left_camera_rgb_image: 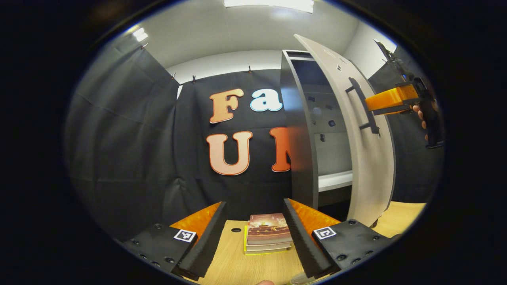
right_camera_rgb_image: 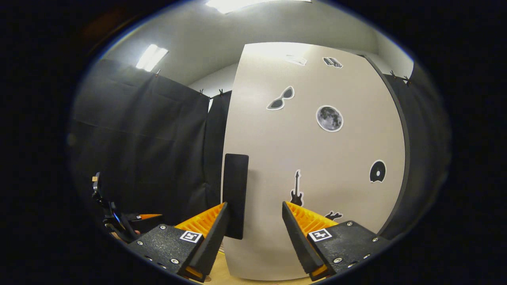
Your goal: Open the cabinet door with the right hand, grasp the bottle in the cabinet with the left hand and place it on the coaster, then close the cabinet door with the right hand.
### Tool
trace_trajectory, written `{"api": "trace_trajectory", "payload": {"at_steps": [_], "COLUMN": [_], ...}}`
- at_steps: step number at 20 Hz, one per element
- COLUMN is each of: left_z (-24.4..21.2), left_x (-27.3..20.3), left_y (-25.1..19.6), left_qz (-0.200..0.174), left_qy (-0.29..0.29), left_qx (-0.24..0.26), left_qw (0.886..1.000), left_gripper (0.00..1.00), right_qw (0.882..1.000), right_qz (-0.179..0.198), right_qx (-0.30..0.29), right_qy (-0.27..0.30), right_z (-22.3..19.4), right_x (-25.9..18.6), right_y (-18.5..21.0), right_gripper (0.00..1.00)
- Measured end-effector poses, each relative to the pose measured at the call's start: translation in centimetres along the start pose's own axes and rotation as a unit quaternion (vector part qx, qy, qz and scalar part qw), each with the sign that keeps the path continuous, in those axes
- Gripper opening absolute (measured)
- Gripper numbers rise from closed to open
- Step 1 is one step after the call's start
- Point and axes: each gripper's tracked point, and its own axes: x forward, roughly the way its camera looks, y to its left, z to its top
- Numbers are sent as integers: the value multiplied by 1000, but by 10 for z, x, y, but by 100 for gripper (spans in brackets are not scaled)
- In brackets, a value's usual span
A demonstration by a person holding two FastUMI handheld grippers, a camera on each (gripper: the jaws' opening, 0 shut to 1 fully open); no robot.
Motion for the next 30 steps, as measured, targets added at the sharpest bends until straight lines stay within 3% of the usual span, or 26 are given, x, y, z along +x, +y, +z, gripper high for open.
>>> {"api": "trace_trajectory", "payload": {"at_steps": [17,18,20,25,30], "left_z": [-14,-14,-9,12,30], "left_x": [28,29,29,27,26], "left_y": [-11,-15,-23,-63,-111], "left_qz": [-2,-5,-7,-26,-29], "left_qy": [12,14,12,-6,-11], "left_qx": [-3,-1,1,2,-4], "left_qw": [1000,1000,1000,1000,1000], "left_gripper": [94,90,94,94,94], "right_qw": [1000,1000,999,996,989], "right_qz": [-21,-26,-48,-82,-137], "right_qx": [8,10,-12,-43,-53], "right_qy": [2,7,9,-17,-35], "right_z": [-8,-10,-11,8,36], "right_x": [20,19,12,-31,-129], "right_y": [-3,-5,-19,-47,-84], "right_gripper": [83,83,83,82,82]}}
